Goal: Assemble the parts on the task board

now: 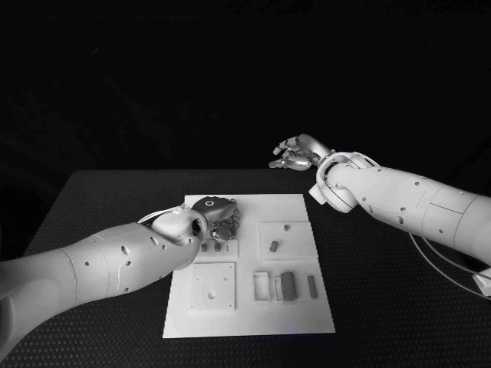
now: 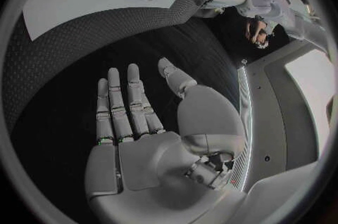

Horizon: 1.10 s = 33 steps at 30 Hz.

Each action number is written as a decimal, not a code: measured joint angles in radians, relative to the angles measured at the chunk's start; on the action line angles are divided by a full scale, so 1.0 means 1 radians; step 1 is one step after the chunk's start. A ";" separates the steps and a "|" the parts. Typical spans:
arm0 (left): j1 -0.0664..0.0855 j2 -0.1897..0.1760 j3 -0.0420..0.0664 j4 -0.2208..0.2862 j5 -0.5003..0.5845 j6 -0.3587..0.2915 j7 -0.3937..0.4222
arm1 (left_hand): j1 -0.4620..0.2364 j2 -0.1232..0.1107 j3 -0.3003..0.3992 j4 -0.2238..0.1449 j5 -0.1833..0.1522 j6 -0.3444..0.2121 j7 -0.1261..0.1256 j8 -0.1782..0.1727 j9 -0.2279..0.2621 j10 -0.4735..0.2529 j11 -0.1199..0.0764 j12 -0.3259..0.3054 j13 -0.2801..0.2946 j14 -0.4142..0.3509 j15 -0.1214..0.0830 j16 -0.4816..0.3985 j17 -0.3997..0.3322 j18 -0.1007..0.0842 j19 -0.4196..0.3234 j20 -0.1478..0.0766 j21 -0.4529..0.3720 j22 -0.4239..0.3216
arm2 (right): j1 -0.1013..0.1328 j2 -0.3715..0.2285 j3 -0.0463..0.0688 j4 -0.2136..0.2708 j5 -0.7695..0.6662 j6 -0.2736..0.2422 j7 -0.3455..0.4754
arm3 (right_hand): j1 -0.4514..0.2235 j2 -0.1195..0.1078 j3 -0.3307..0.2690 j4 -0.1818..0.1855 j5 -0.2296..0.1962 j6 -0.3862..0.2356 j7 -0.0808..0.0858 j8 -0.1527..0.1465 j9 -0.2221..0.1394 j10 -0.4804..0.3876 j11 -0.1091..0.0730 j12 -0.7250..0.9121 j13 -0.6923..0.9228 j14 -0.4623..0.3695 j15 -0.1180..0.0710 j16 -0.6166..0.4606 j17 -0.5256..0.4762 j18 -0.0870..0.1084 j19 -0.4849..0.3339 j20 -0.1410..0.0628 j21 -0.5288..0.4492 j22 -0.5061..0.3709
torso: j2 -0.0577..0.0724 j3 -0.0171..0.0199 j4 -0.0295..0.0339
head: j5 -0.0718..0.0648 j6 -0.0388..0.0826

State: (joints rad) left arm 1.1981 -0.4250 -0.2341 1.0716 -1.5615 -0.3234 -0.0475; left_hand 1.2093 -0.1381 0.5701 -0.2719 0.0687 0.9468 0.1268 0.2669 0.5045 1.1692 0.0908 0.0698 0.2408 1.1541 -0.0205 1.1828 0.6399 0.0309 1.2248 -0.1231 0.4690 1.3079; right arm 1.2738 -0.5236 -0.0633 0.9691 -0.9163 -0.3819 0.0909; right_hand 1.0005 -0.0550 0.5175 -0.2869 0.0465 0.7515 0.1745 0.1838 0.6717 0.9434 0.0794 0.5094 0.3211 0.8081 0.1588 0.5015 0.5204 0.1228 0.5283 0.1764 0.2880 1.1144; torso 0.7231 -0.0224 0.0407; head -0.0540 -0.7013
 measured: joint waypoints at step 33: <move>-0.003 0.003 0.001 -0.006 0.016 0.004 0.023 | 0.017 0.036 0.059 -0.005 0.007 0.083 -0.011 0.044 -0.007 0.093 -0.036 0.026 0.001 0.103 -0.032 0.107 -0.052 0.000 0.049 -0.018 0.197 0.000 | 0.000 0.002 0.000 0.001 0.001 0.008 -0.001 | 0.000 0.000 -0.003 0.003 0.000 0.002 -0.002 0.000 0.000 0.003 0.010 0.000 -0.008 0.004 -0.003 -0.004 0.000 0.000 0.000 0.000 -0.004 0.002 | -0.001 -0.0001 0.0014 | -0.004 -0.008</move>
State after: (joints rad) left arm 1.1952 -0.4219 -0.2330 1.0655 -1.5460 -0.3197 -0.0242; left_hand 1.2266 -0.1024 0.6288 -0.2771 0.0755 1.0297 0.1159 0.3107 0.4980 1.2625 0.0552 0.0958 0.2416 1.2573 -0.0527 1.2903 0.5879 0.0307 1.2739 -0.1408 0.6660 1.3074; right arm 1.2738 -0.5212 -0.0633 0.9706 -0.9156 -0.3742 0.0898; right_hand 1.0006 -0.0550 0.5148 -0.2841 0.0465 0.7532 0.1730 0.1838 0.6718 0.9468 0.0890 0.5098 0.3135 0.8120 0.1562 0.4976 0.5205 0.1228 0.5284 0.1764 0.2844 1.1163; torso 0.7225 -0.0225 0.0422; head -0.0583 -0.7090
